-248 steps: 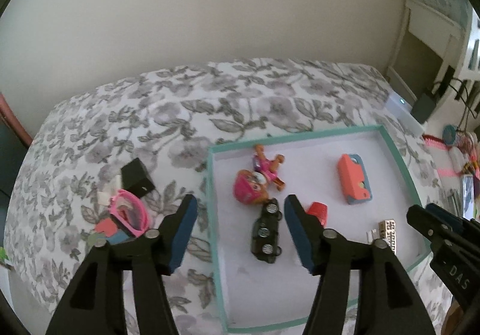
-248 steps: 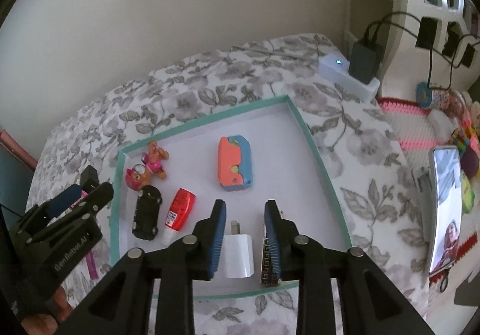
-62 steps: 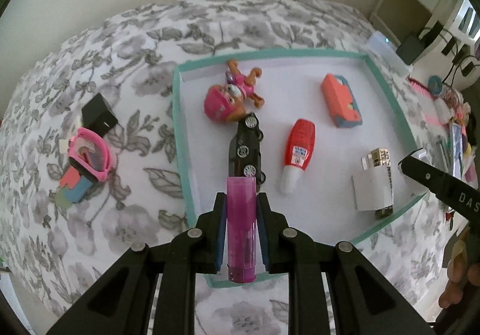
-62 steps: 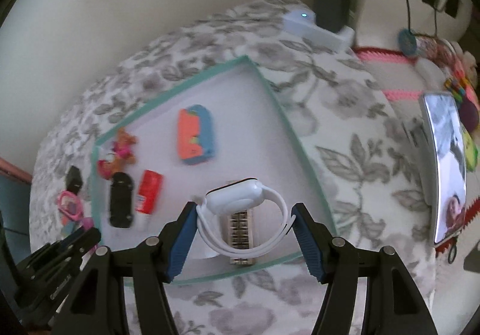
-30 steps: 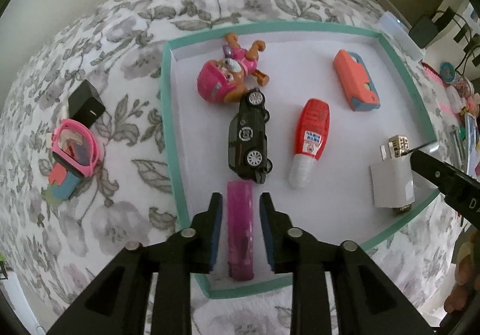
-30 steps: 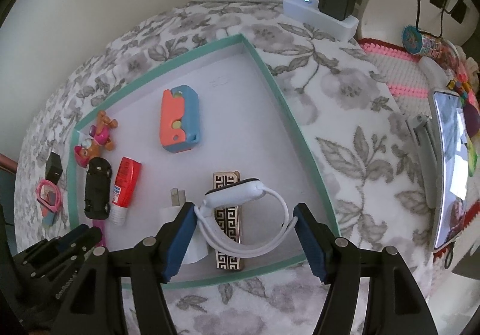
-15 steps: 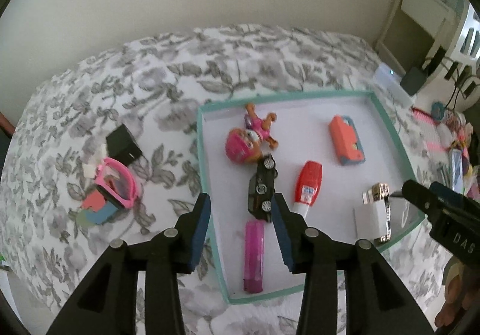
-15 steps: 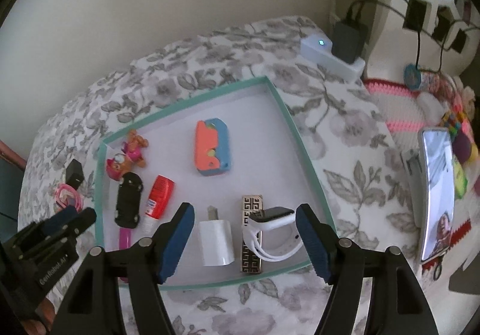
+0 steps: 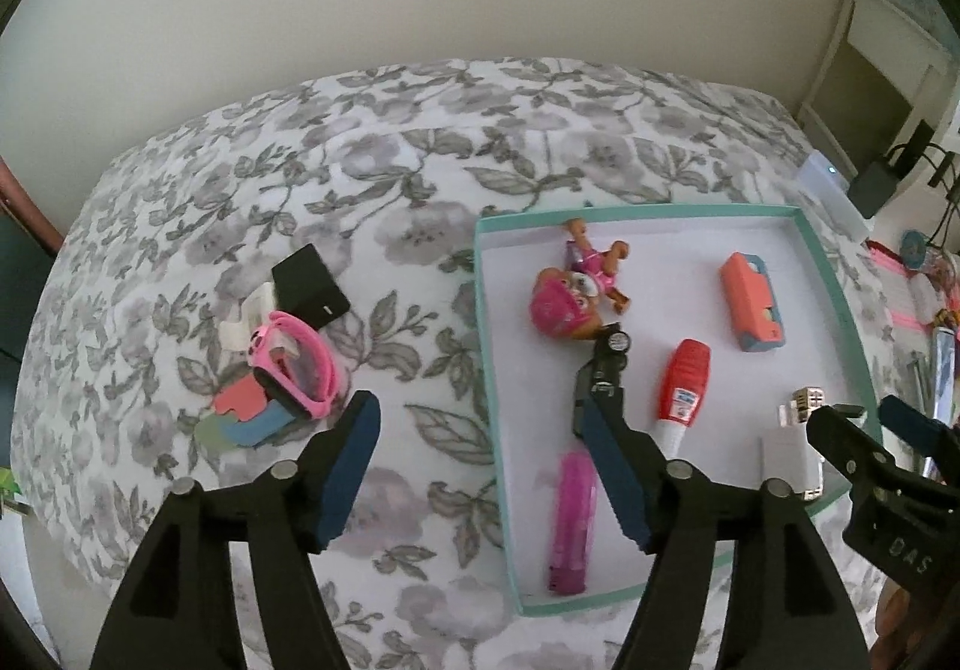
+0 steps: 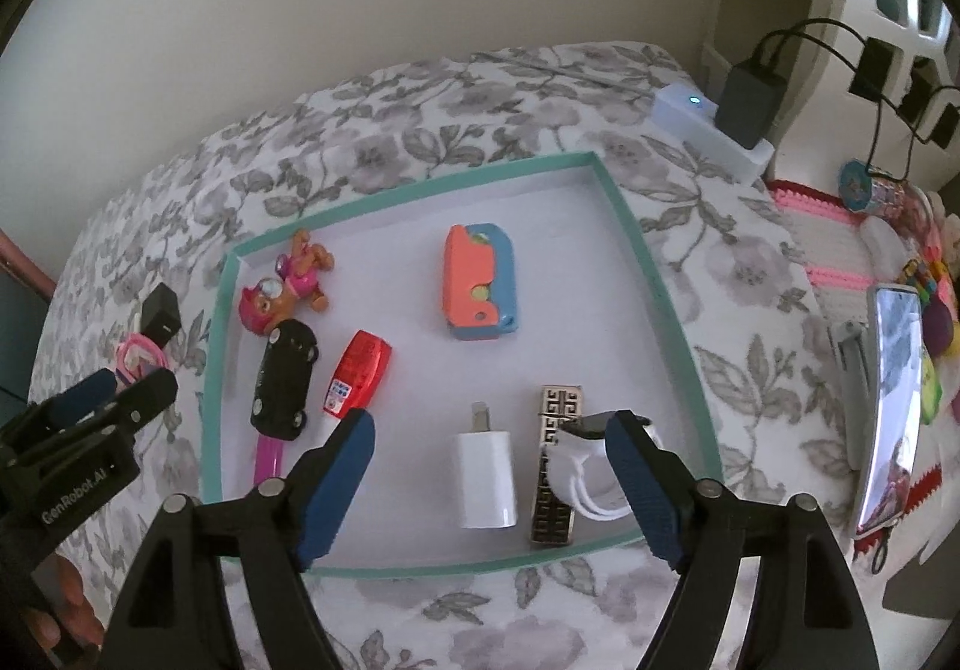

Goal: Organize rigid objects
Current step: 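Open both tools to release the pink tube and white watch band in the tray, then move both open tools from the tray back over the remaining objects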

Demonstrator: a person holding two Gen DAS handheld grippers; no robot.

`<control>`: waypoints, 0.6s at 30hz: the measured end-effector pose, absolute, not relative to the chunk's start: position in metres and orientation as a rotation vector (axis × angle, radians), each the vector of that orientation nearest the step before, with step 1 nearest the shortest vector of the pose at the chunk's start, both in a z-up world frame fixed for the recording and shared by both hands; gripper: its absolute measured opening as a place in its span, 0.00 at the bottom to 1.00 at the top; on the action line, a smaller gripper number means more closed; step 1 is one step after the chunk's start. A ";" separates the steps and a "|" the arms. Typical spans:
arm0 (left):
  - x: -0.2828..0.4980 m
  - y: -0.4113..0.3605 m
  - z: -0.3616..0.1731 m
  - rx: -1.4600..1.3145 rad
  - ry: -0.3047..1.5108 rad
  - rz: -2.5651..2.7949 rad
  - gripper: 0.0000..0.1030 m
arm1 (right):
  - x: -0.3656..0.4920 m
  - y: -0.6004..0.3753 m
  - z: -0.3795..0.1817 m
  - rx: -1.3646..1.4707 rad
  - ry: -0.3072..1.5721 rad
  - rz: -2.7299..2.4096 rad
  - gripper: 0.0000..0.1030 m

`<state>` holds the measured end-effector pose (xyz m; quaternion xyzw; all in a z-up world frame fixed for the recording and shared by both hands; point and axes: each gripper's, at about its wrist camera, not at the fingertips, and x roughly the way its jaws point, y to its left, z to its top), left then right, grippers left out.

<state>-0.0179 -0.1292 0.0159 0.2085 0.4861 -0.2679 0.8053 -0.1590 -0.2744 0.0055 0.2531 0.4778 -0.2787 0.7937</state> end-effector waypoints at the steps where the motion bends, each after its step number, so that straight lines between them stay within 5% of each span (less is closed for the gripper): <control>1: -0.017 -0.128 0.015 0.450 1.038 -0.567 0.74 | -0.158 -0.273 0.006 0.541 1.022 -0.599 0.89; 4: -0.014 -0.125 0.013 0.458 1.032 -0.549 0.75 | -0.154 -0.268 0.006 0.525 1.006 -0.585 0.98; 7: -0.009 -0.121 0.011 0.461 1.031 -0.528 0.84 | -0.150 -0.264 0.006 0.518 1.001 -0.576 1.00; 15: 0.006 -0.106 0.012 0.421 1.027 -0.489 0.85 | -0.144 -0.258 0.003 0.505 0.997 -0.566 1.00; 18: 0.014 -0.099 0.012 0.421 1.012 -0.456 0.96 | -0.142 -0.256 0.003 0.501 0.992 -0.560 1.00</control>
